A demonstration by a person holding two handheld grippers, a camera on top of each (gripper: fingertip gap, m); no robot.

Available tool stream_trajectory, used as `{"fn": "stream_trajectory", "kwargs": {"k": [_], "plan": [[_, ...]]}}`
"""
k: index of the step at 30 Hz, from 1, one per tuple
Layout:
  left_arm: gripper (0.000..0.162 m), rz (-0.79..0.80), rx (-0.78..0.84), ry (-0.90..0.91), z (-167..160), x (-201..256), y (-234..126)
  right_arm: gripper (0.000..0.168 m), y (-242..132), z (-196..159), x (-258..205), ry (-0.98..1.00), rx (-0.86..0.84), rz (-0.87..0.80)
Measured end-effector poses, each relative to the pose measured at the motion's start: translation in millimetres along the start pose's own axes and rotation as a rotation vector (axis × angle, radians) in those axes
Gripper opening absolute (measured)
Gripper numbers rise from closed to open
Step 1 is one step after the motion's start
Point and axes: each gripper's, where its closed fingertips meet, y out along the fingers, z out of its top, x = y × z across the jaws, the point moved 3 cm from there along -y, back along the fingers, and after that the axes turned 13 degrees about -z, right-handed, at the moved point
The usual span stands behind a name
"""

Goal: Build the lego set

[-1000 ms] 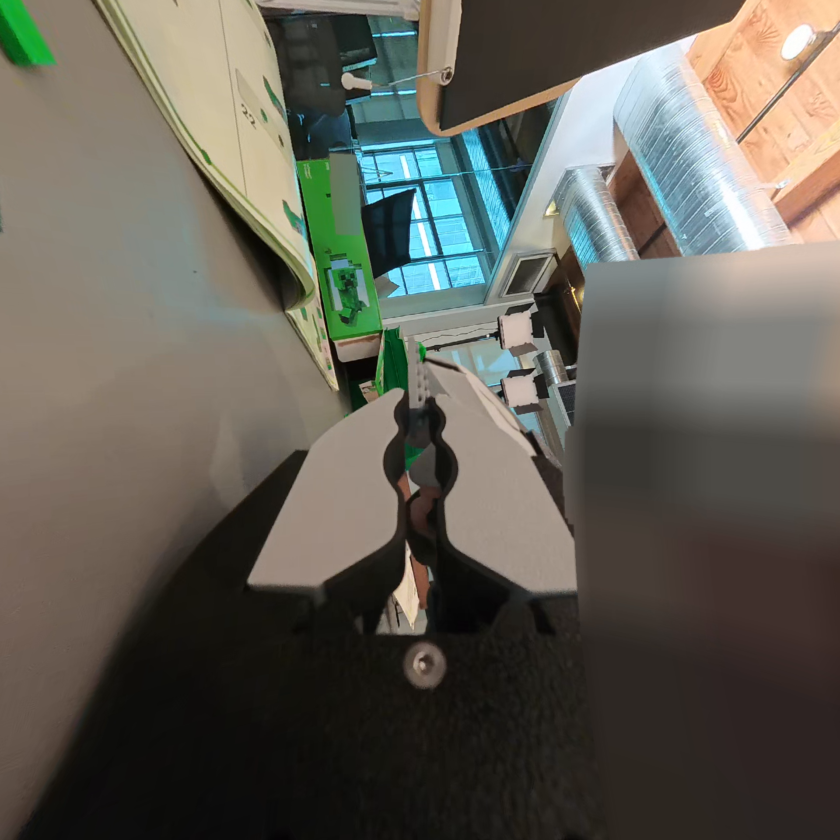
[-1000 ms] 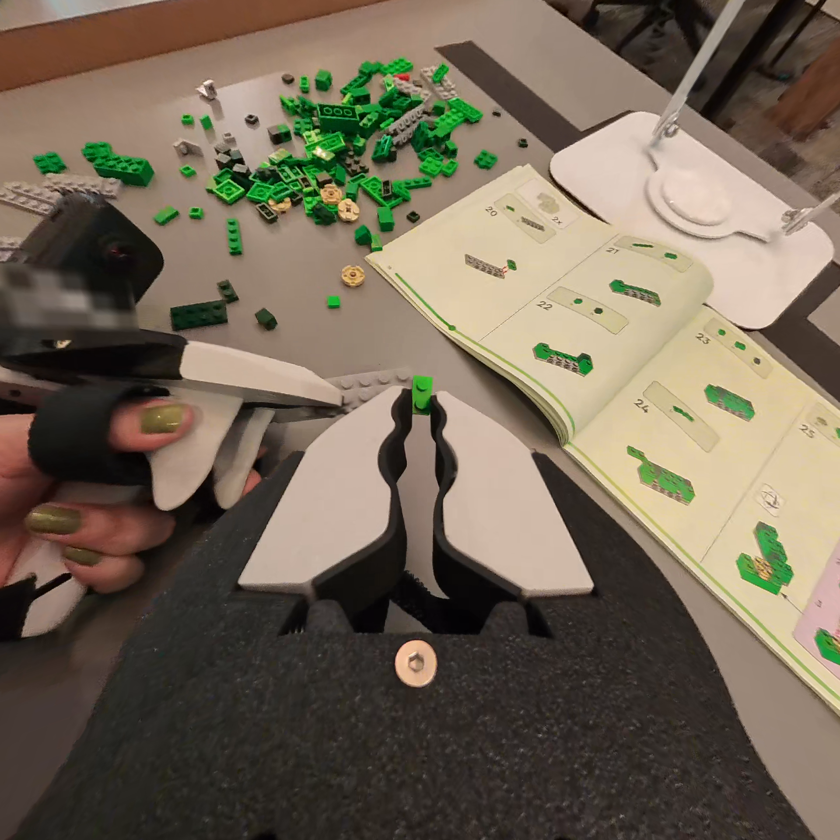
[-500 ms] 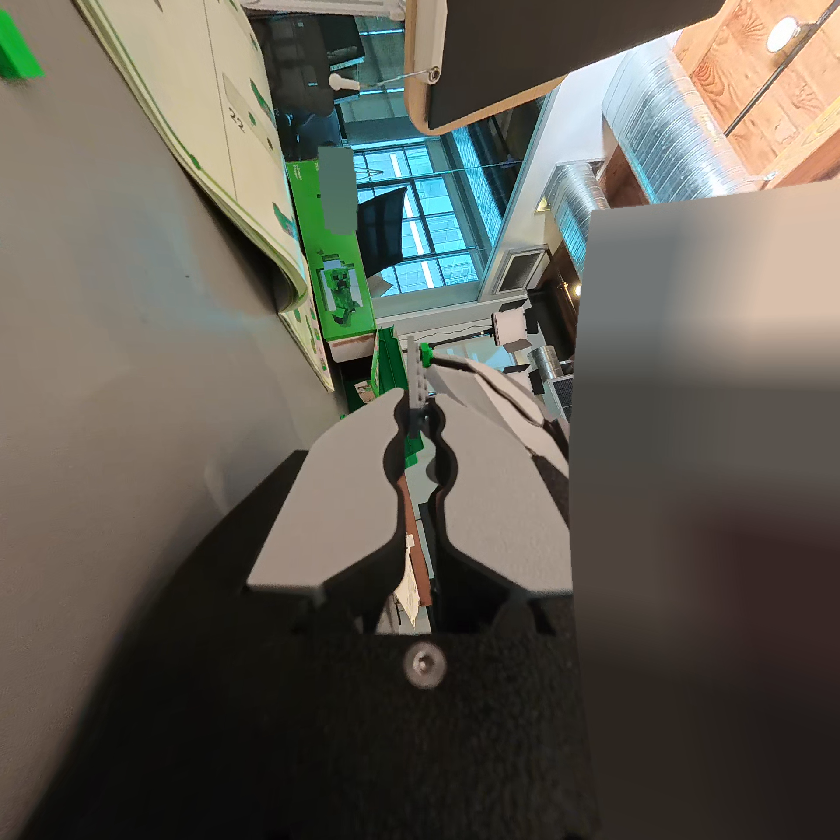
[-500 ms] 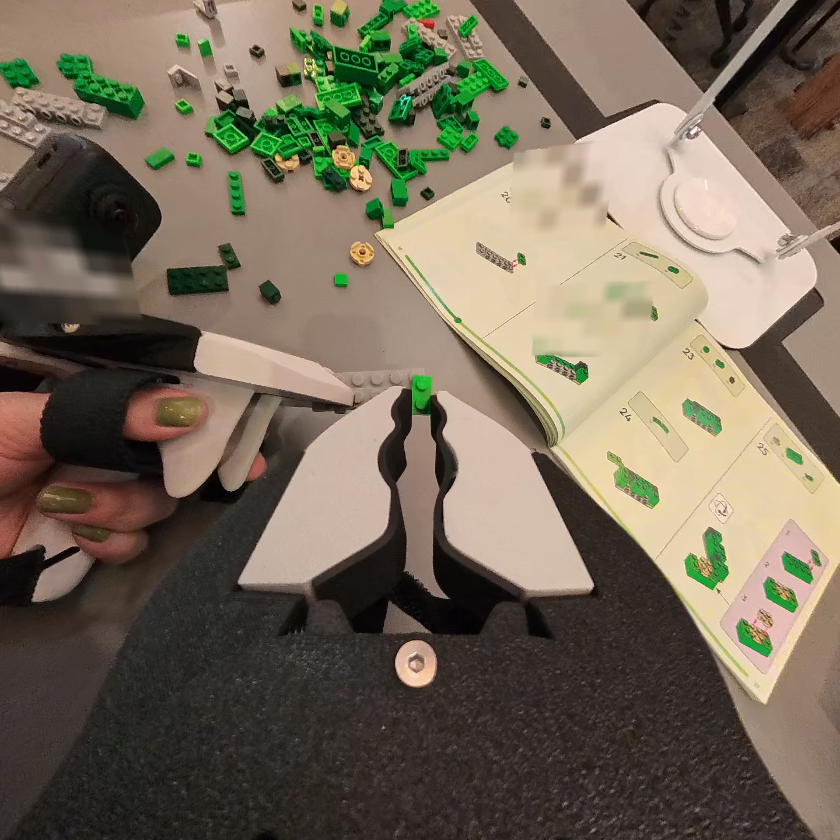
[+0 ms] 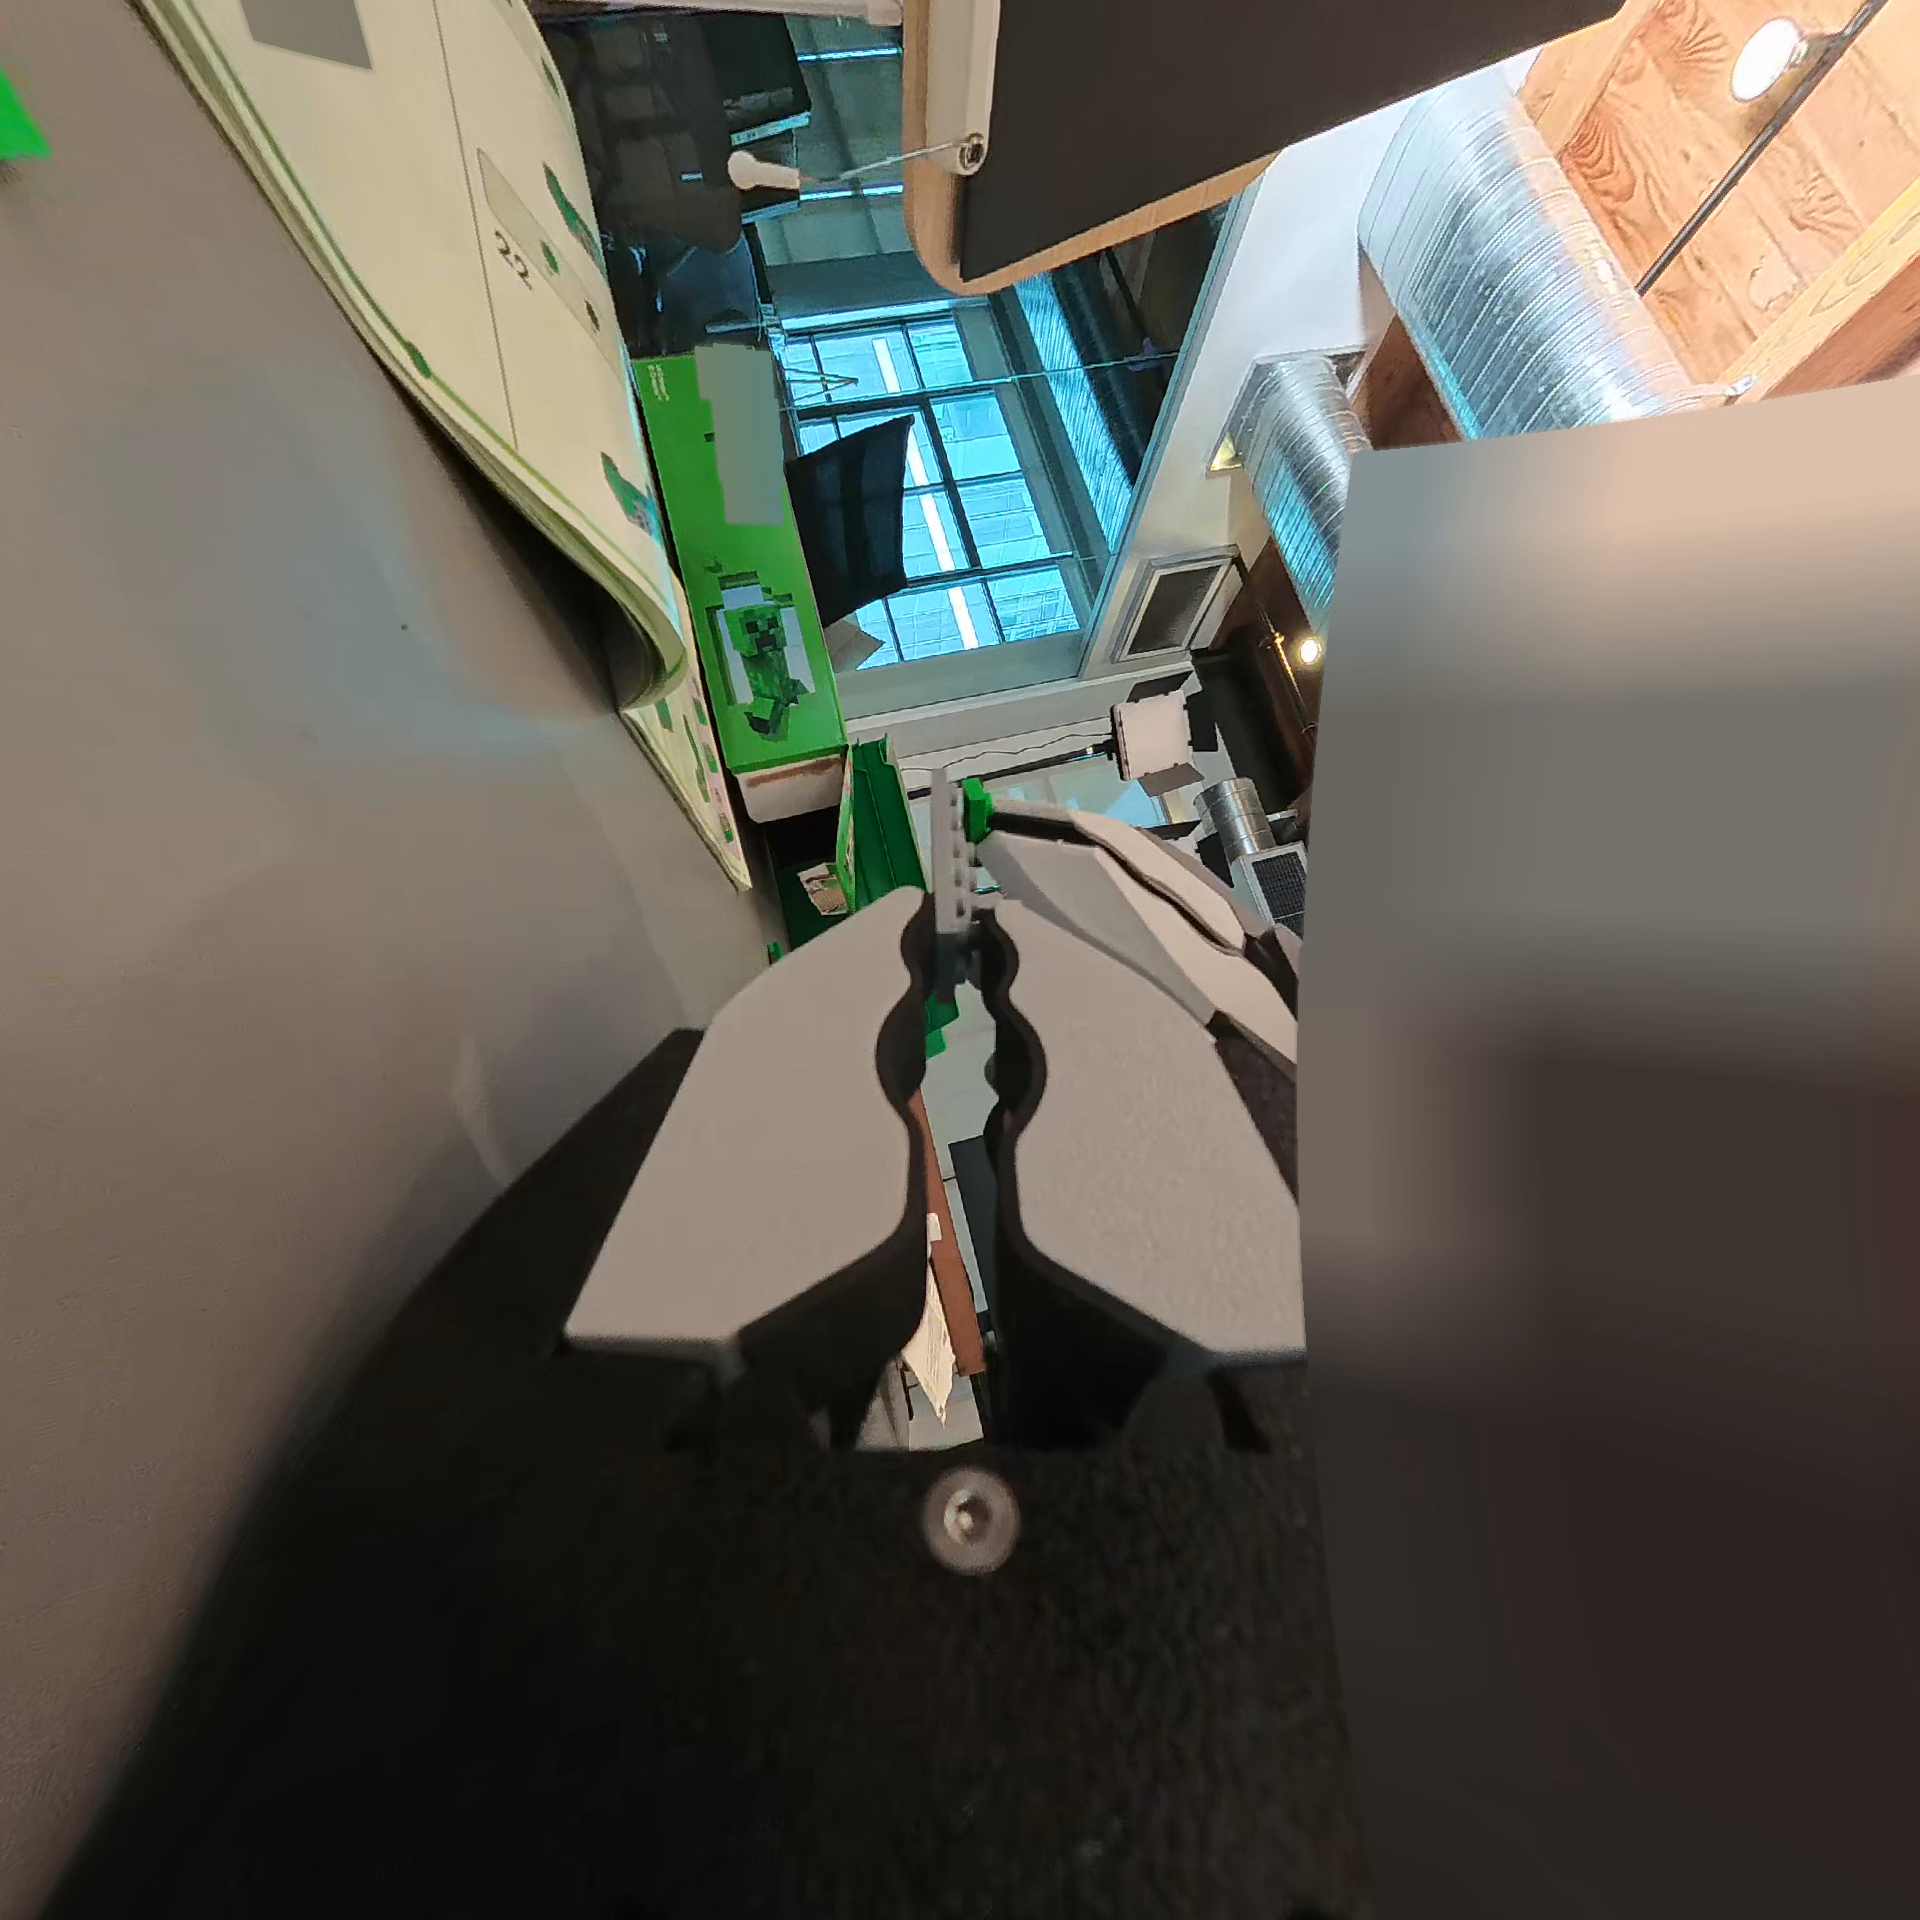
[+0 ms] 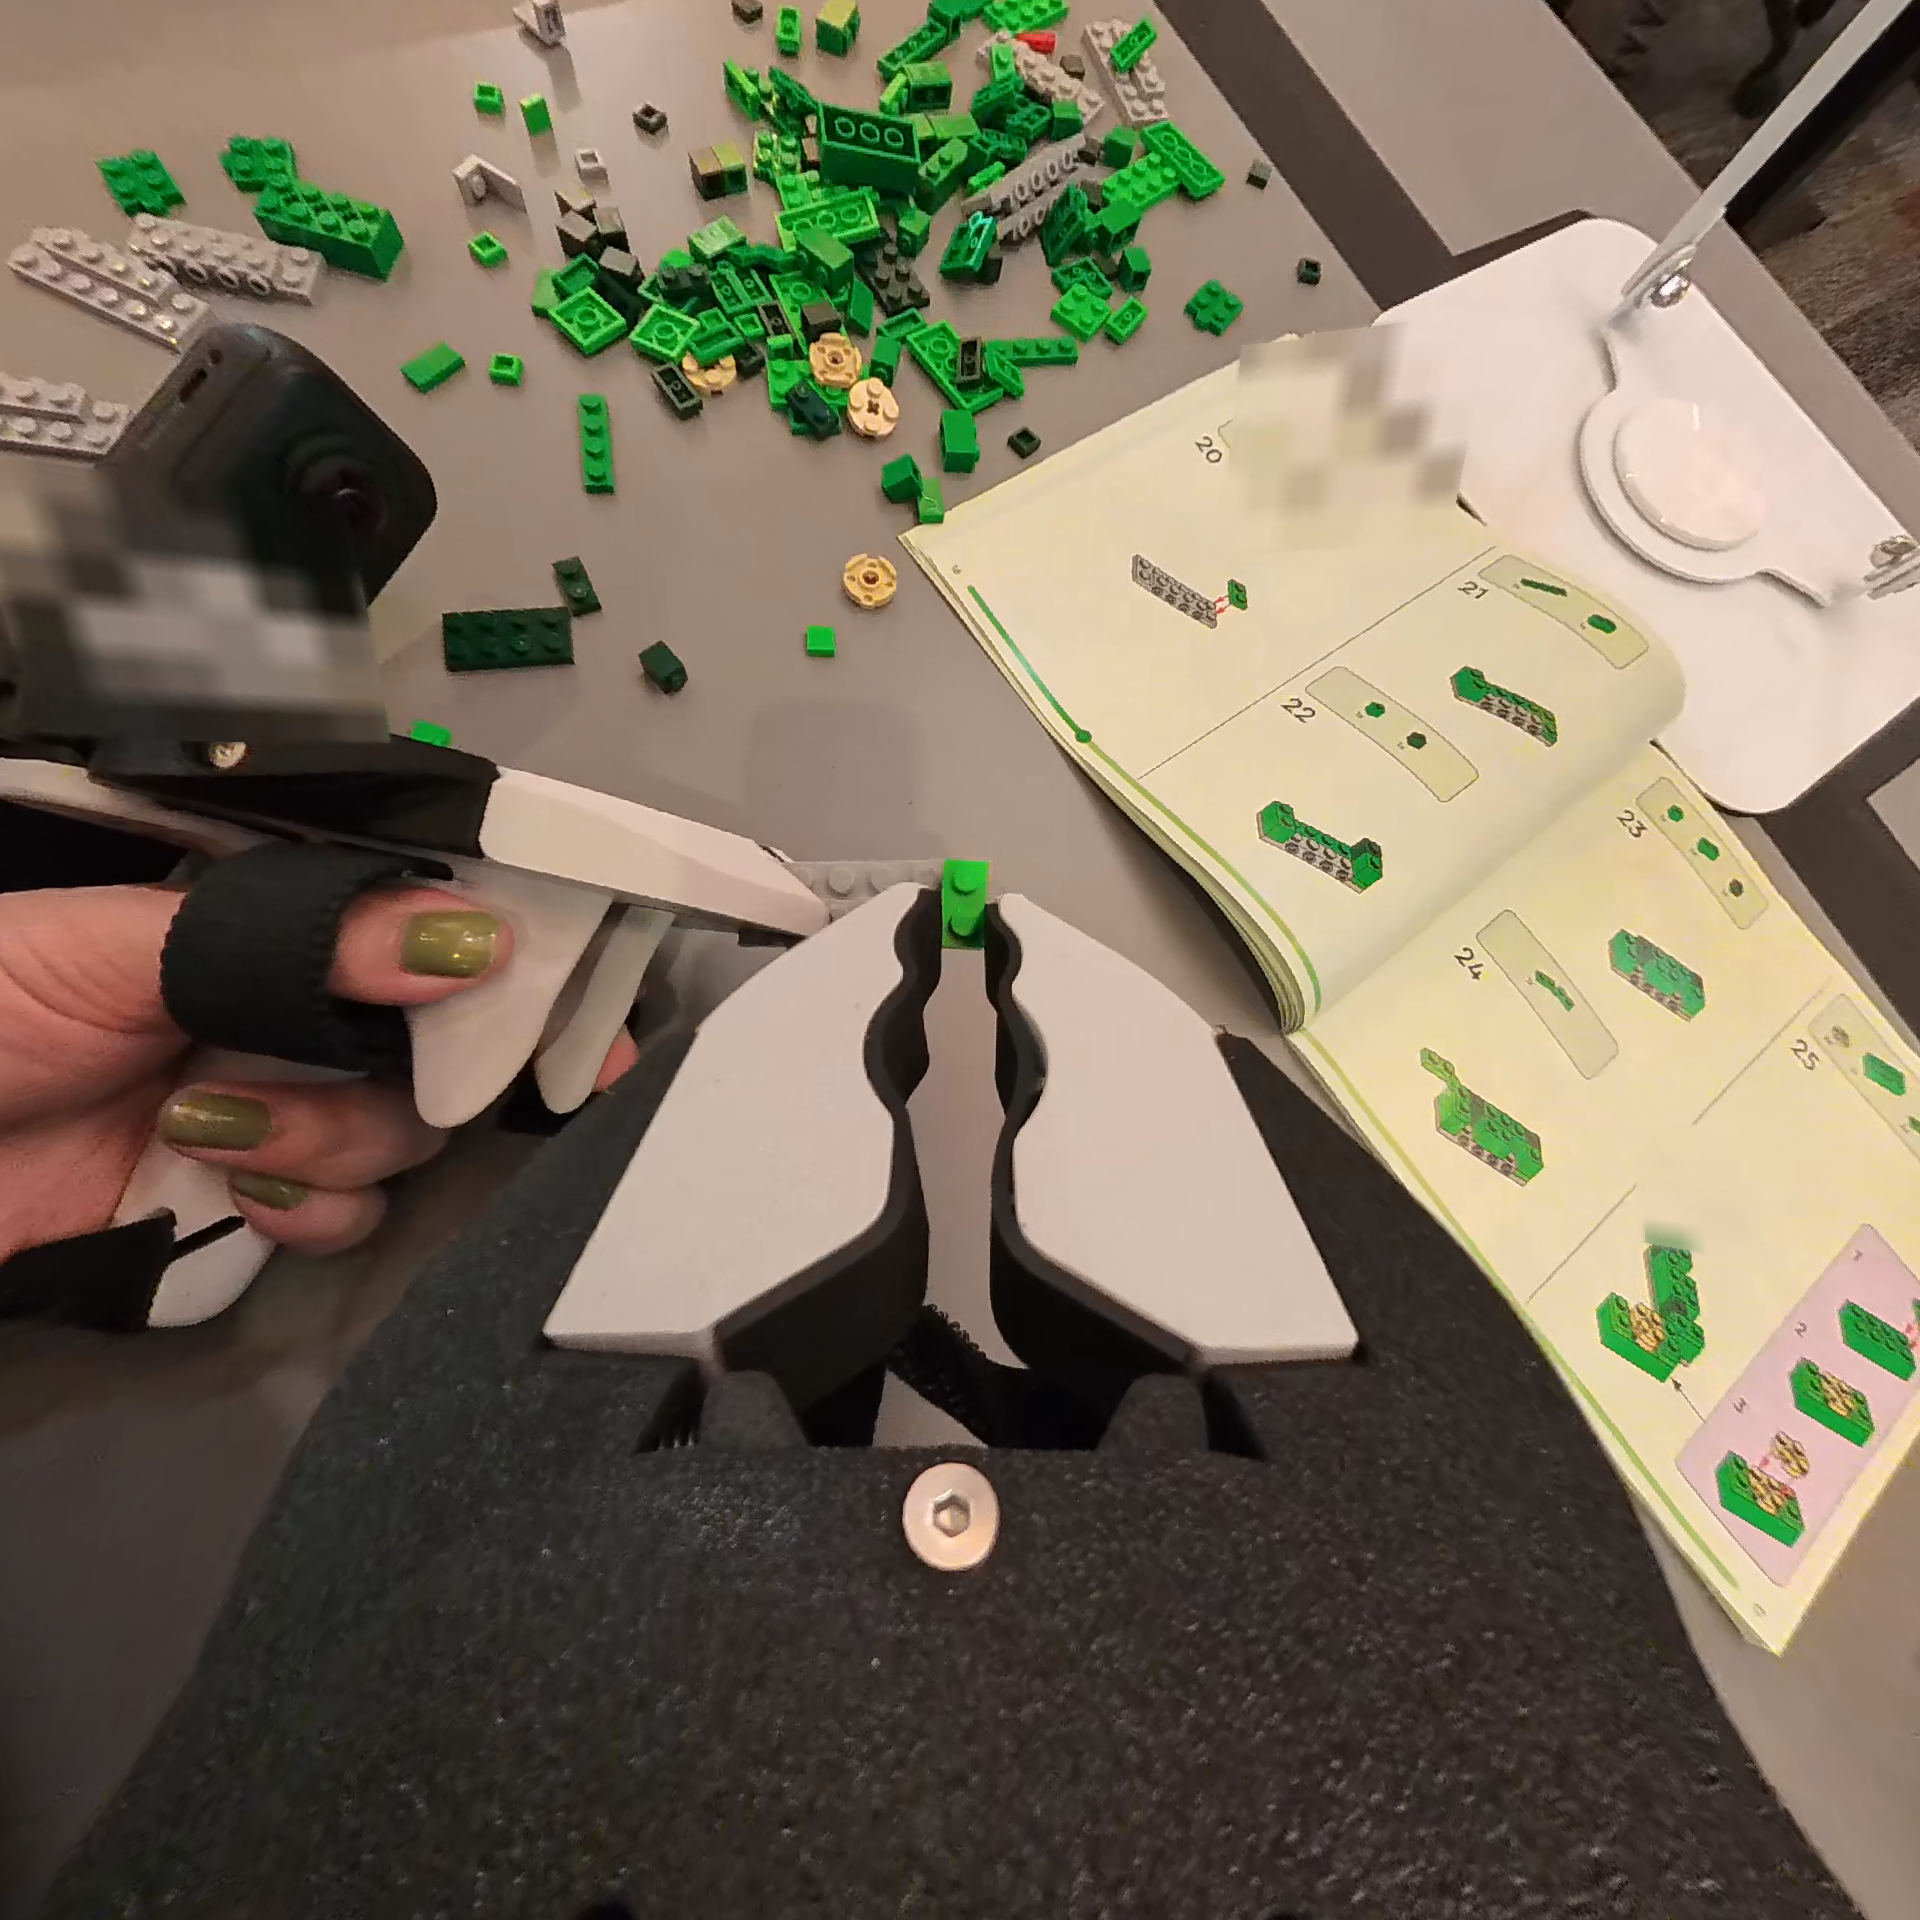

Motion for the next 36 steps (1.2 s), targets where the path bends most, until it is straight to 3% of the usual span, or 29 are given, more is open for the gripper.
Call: {"fn": "stream_trajectory", "kwargs": {"k": [29,36], "plan": [[0.006,-0.010,-0.003,-0.004,0,1,0,0.009,3,1,1,0.018,0.012,-0.015],[0.007,-0.021,-0.002,-0.012,1,2,0,0.027,-7,1,24,0.085,0.095,-0.030]]}}
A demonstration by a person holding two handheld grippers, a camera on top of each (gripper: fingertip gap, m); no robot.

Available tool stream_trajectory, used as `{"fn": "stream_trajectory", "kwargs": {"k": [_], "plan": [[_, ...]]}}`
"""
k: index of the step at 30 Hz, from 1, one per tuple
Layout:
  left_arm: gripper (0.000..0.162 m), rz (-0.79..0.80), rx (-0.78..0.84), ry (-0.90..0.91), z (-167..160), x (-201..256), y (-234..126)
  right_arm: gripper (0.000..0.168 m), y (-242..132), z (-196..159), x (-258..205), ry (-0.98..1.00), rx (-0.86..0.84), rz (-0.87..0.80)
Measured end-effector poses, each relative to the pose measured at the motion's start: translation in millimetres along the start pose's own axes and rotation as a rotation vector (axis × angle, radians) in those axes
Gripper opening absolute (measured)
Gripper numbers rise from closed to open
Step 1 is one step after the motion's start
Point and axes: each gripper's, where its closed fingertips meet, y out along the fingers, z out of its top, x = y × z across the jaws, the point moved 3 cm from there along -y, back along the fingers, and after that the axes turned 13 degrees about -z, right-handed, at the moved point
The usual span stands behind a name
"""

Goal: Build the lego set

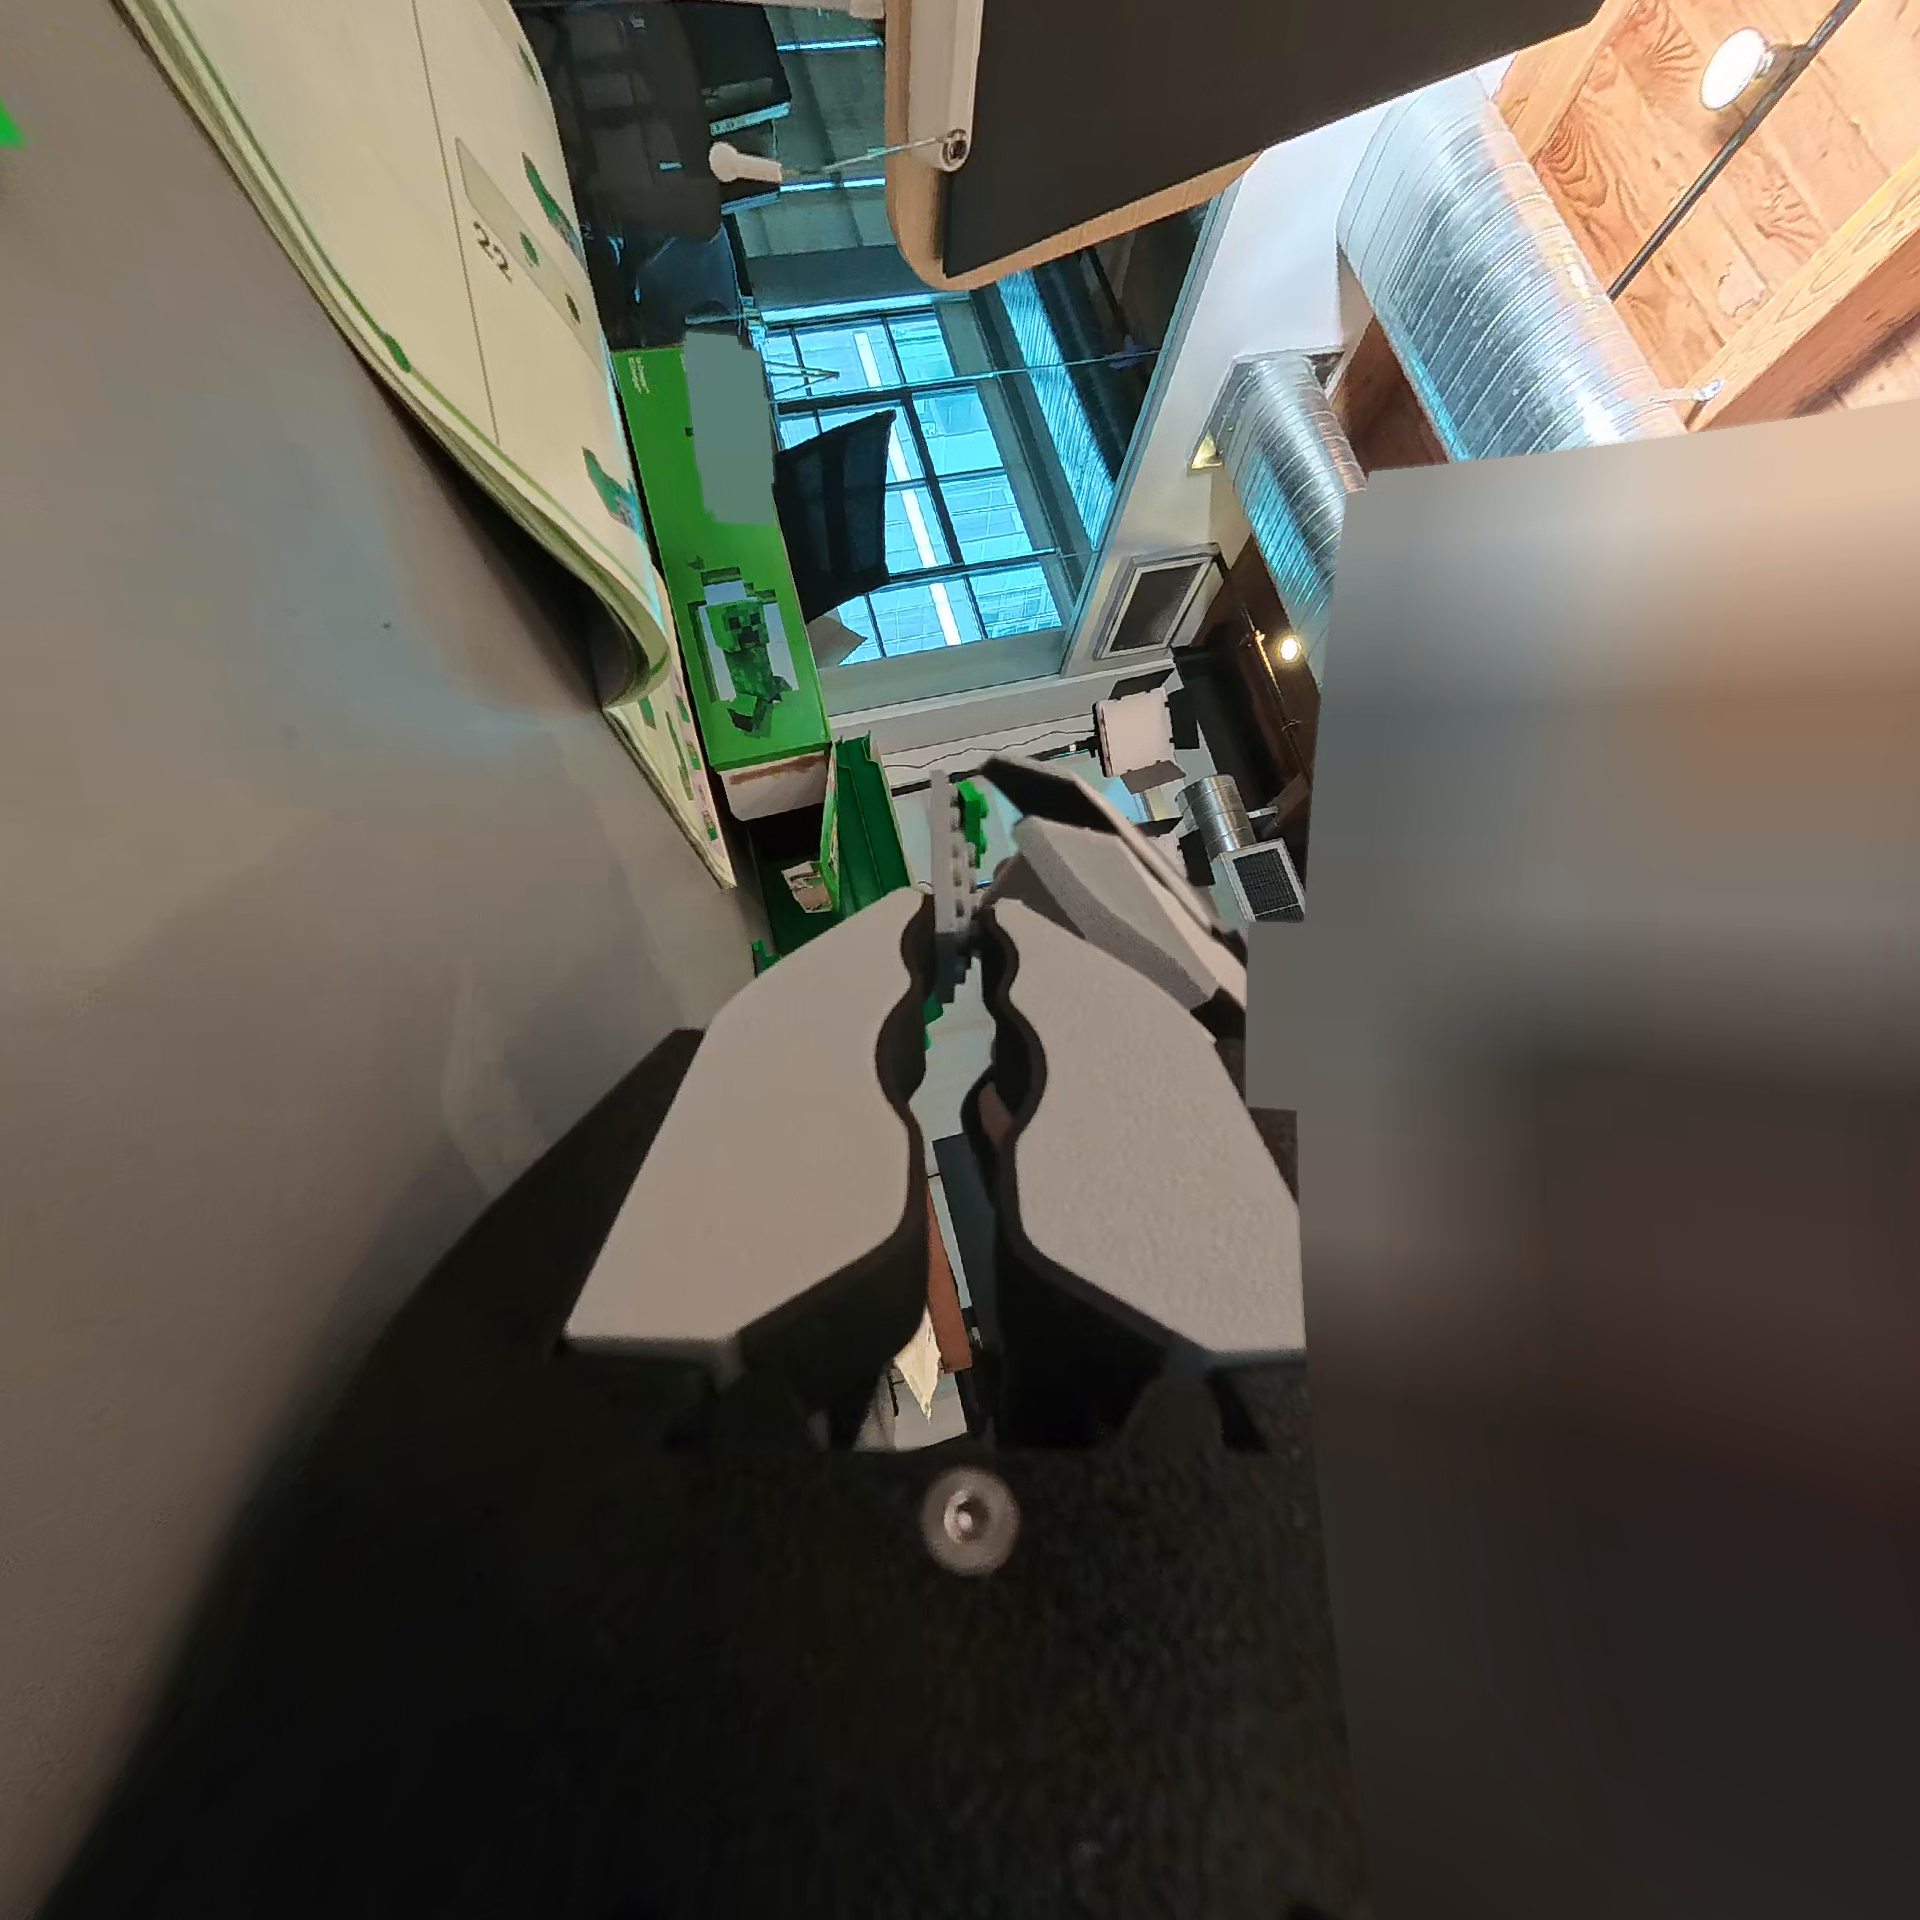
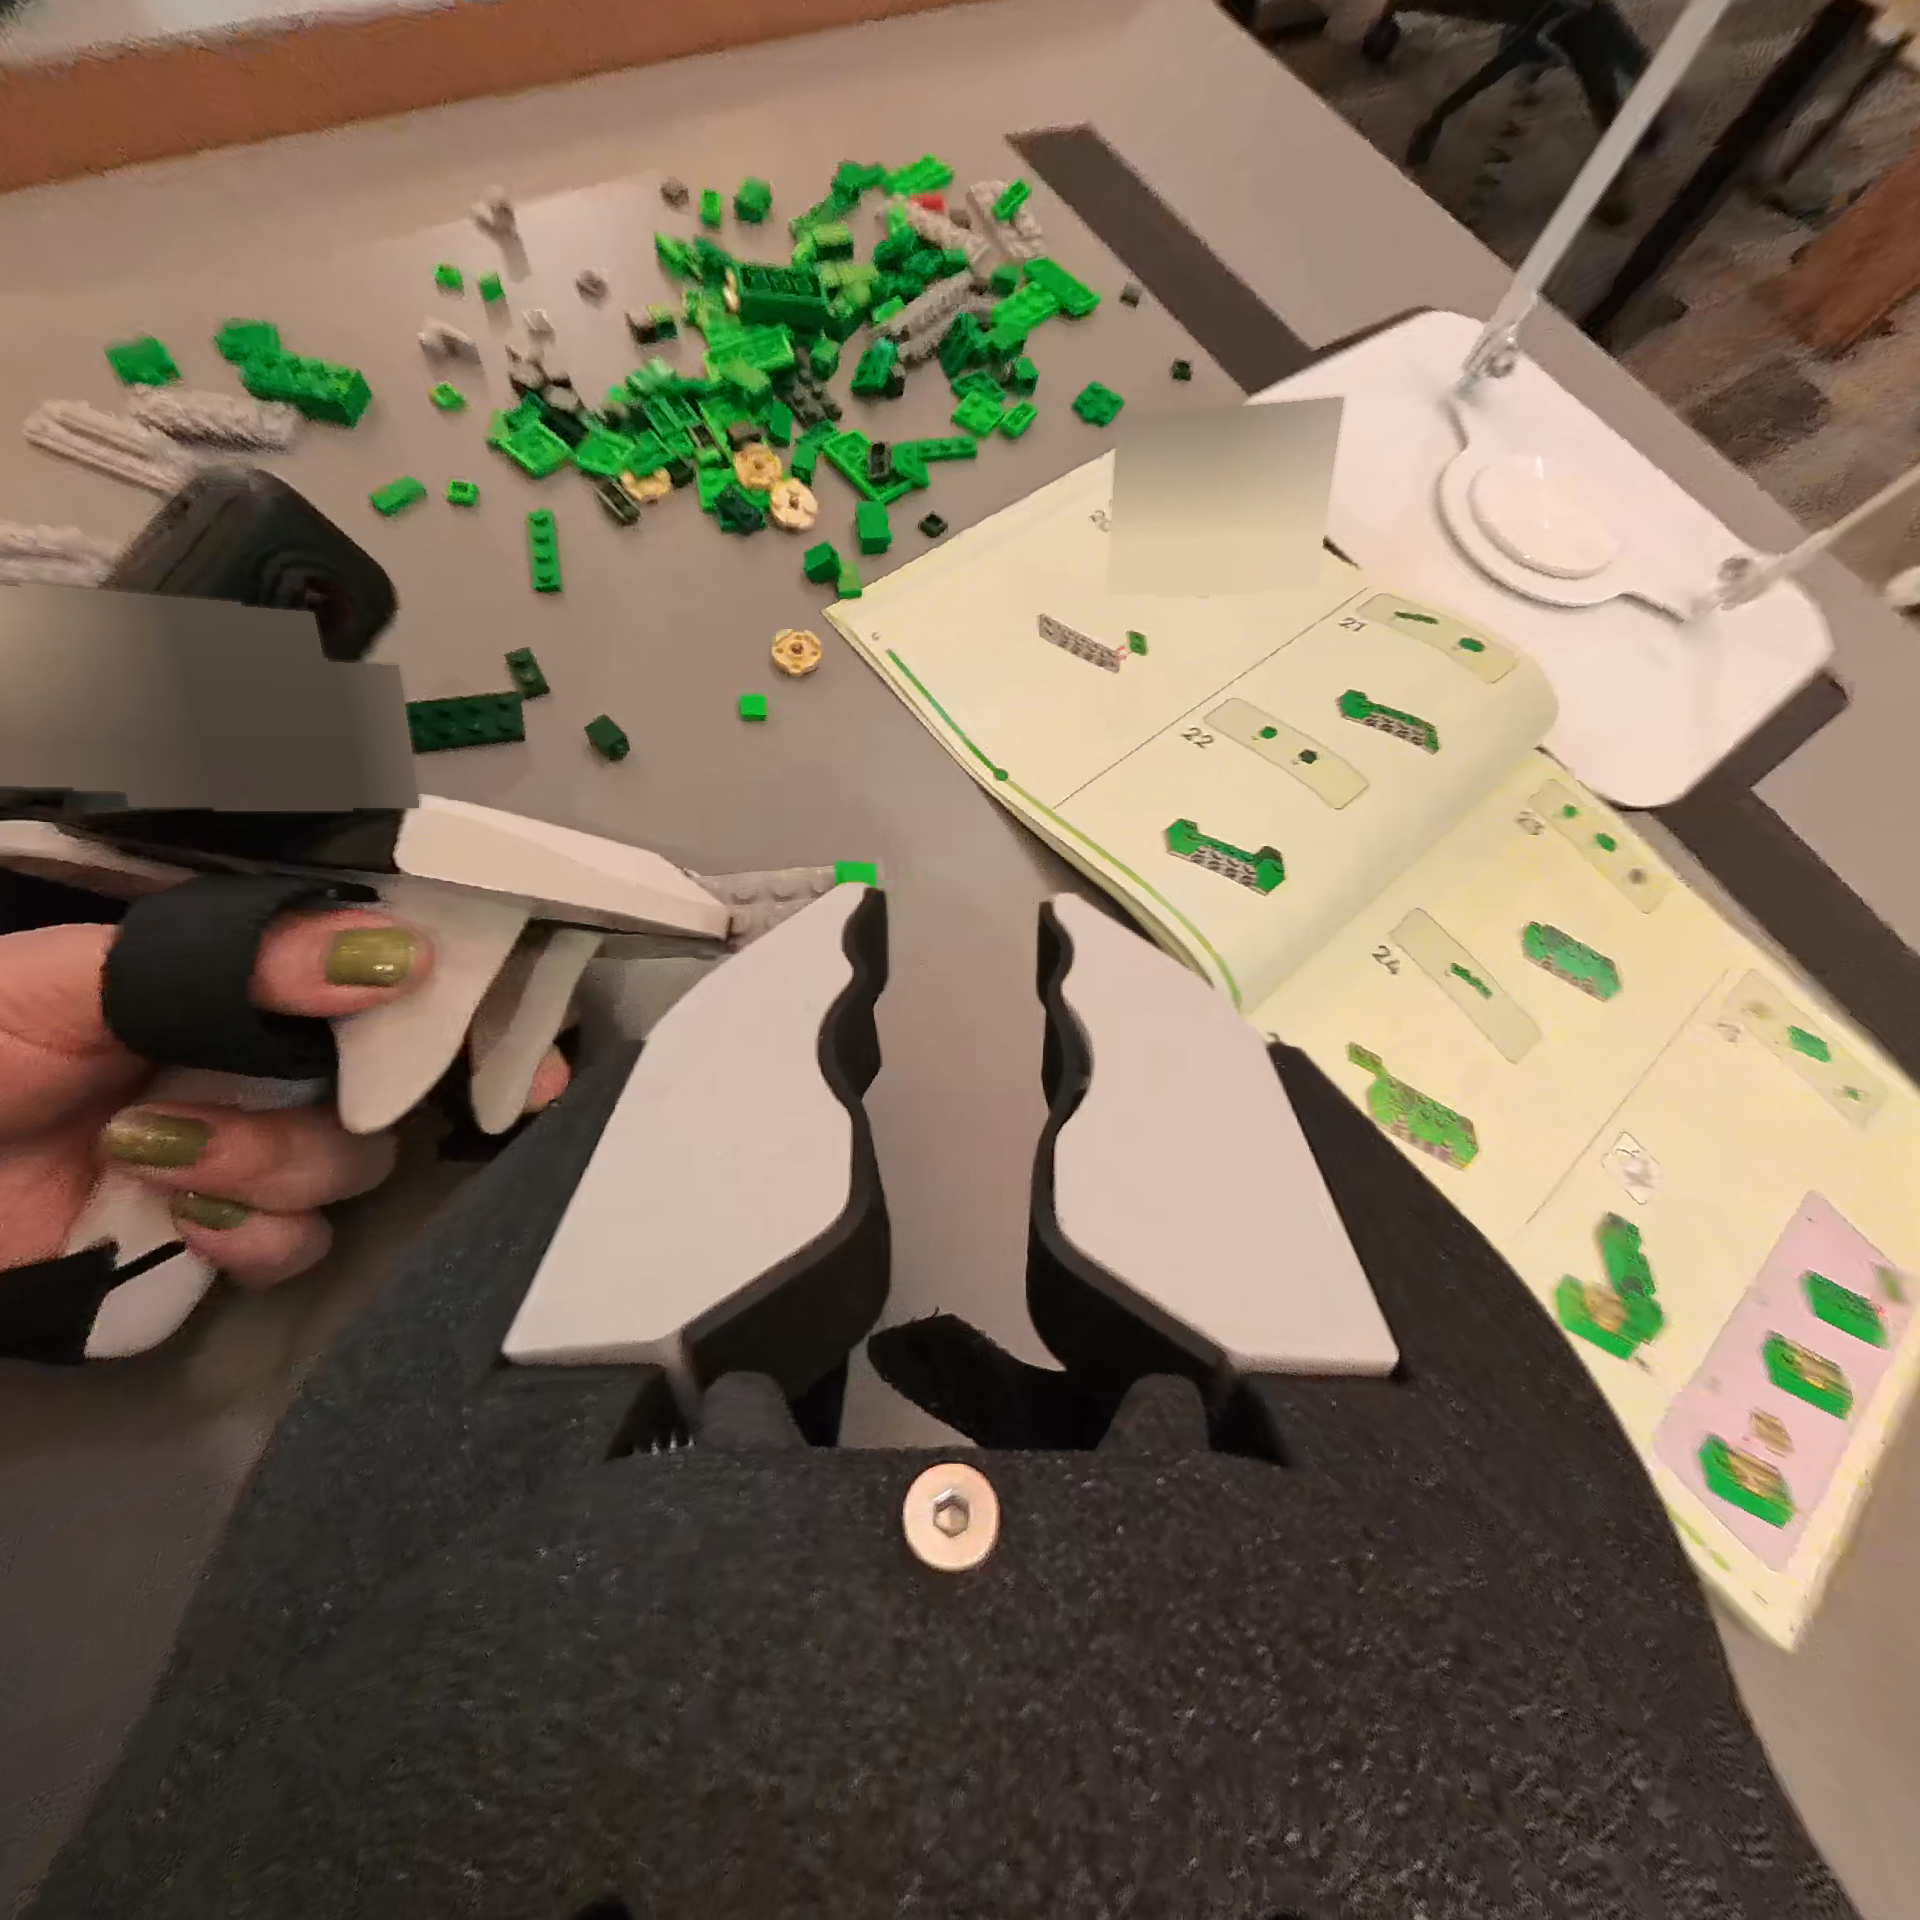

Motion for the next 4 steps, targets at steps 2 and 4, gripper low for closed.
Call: {"fn": "stream_trajectory", "kwargs": {"k": [2,4], "plan": [[0.007,-0.011,-0.005,-0.009,-0.3,0.9,0.2,0.031,-4.5,-2.9,6.6,0.116,0.044,0.164],[0.007,-0.020,-0.008,-0.018,-0.6,1.7,0.3,0.034,-8.2,-7.9,9.8,0.265,0.040,0.409]]}}
